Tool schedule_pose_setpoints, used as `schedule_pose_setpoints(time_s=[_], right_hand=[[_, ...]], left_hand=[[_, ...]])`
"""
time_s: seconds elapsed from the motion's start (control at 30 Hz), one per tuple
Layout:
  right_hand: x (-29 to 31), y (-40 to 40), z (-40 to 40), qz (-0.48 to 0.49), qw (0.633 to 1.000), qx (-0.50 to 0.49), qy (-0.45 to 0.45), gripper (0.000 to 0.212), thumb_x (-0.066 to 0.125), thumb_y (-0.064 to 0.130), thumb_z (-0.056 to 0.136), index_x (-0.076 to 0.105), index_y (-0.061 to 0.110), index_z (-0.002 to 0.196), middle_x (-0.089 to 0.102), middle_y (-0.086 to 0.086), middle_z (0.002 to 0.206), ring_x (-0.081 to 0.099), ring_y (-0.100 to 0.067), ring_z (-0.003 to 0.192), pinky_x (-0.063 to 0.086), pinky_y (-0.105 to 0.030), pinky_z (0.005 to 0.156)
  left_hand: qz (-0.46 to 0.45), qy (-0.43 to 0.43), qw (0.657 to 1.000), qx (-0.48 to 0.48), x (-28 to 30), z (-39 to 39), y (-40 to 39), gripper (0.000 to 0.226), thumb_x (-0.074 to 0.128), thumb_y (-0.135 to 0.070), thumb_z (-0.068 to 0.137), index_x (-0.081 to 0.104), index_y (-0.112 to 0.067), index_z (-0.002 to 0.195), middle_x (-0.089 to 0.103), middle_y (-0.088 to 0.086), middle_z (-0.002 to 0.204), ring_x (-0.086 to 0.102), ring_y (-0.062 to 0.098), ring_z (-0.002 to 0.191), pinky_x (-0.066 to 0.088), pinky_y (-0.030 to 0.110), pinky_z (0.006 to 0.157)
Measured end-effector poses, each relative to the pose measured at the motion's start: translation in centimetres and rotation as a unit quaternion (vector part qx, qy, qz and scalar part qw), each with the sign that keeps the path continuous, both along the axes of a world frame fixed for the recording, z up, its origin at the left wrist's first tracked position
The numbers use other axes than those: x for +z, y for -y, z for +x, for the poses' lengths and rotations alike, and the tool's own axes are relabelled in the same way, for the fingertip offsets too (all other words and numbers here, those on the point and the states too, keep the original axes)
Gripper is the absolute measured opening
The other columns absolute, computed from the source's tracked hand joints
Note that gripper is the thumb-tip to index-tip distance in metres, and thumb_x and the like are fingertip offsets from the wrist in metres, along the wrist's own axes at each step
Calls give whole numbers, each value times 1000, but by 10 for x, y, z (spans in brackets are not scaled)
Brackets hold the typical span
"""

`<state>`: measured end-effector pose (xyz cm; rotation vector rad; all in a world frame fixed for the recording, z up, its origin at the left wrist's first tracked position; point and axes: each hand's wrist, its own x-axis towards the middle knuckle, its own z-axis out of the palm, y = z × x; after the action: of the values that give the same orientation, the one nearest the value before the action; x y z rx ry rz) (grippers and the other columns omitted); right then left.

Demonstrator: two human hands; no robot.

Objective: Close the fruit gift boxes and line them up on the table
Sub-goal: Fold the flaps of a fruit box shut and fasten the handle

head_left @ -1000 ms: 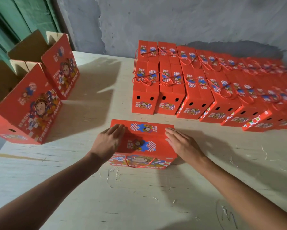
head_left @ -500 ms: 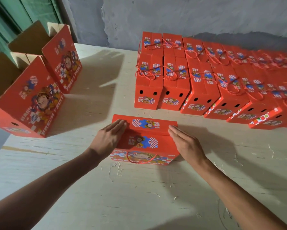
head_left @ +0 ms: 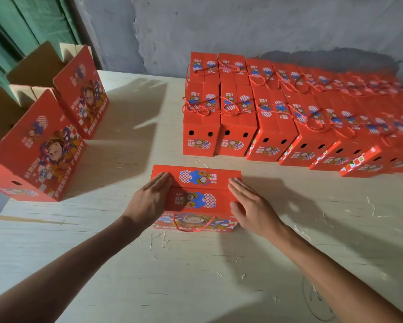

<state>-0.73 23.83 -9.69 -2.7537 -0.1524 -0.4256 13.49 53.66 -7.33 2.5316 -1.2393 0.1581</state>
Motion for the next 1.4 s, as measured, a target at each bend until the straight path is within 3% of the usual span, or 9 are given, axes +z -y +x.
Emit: schedule_pose_setpoints(time_s=[0.17, 0.37, 0.43, 0.53, 0.67, 0.77, 0.9, 1.13, 1.4], right_hand=[[-10, -6, -5, -50, 997, -50, -30, 69, 46, 55, 104, 45, 7, 153, 36, -3, 164, 29, -15, 153, 29, -38, 125], [0, -8, -5, -53, 990, -70, -114, 75, 34, 68, 102, 39, 18, 157, 25, 9, 168, 15, -8, 156, 18, -37, 127], [5, 1, 0, 93, 984, -69, -137, 60, 45, 57, 103, 52, 19, 150, 25, 11, 167, 17, -3, 155, 21, -31, 125], [11, 16, 8, 363, 908, -164, -132, 31, 61, 36, 102, 73, 20, 126, 41, 11, 155, 38, 0, 143, 34, -15, 110], [-6, 5, 18, 543, 785, -282, -96, 31, 76, 26, 93, 70, 11, 119, 77, 8, 102, 73, -3, 90, 52, -11, 68], [-13, 4, 18, 523, 795, -285, -113, 25, 71, 33, 96, 76, 17, 114, 78, 15, 86, 73, -3, 78, 55, -20, 69], [-19, 6, 19, 485, 828, -264, -100, 18, 64, 36, 100, 75, 25, 93, 76, 12, 78, 65, -6, 67, 49, -23, 64], [-27, -13, 21, 439, 854, -278, -21, 18, 61, 27, 102, 67, 20, 87, 62, 22, 62, 53, 6, 55, 37, -8, 51], [-28, -31, 12, 468, 819, -330, -37, 47, 64, 45, 98, 56, 23, 139, 73, 5, 108, 70, -6, 94, 50, -15, 68]], left_hand=[[33, 8, 999, 22, -19, -17, 9, 53, 33, -37, 107, 47, -15, 153, 38, 36, 153, 36, 52, 144, 34, 62, 117], [66, -37, 996, 51, -21, -20, 22, 60, 25, -48, 106, 53, -17, 149, 40, 21, 158, 32, 49, 147, 26, 64, 119], [61, -45, 995, 58, -21, -23, 24, 59, 26, -47, 105, 53, -17, 149, 42, 19, 158, 32, 48, 148, 25, 65, 118], [34, -33, 996, 72, -17, -29, 30, 43, 47, -37, 106, 56, -25, 147, 45, 18, 156, 35, 47, 146, 25, 64, 116], [-80, -99, 979, 160, -14, -26, 34, 39, 57, -37, 101, 63, -21, 136, 52, 8, 149, 41, 36, 142, 27, 47, 114], [-115, -200, 924, 306, -18, -13, 29, 55, 52, -47, 100, 48, -8, 139, 51, 18, 143, 46, 41, 134, 37, 51, 110], [-135, -314, 858, 384, -22, 1, 27, 64, 49, -68, 95, 62, -9, 115, 72, 18, 113, 67, 39, 104, 53, 45, 88], [-204, -311, 849, 375, -28, 8, 22, 51, 60, -64, 93, 72, -16, 104, 77, 6, 99, 72, 29, 91, 59, 44, 82], [-159, -356, 854, 344, -7, 61, 31, 50, 74, -66, 81, 74, -19, 97, 76, 4, 92, 73, 25, 87, 57, 31, 68]])
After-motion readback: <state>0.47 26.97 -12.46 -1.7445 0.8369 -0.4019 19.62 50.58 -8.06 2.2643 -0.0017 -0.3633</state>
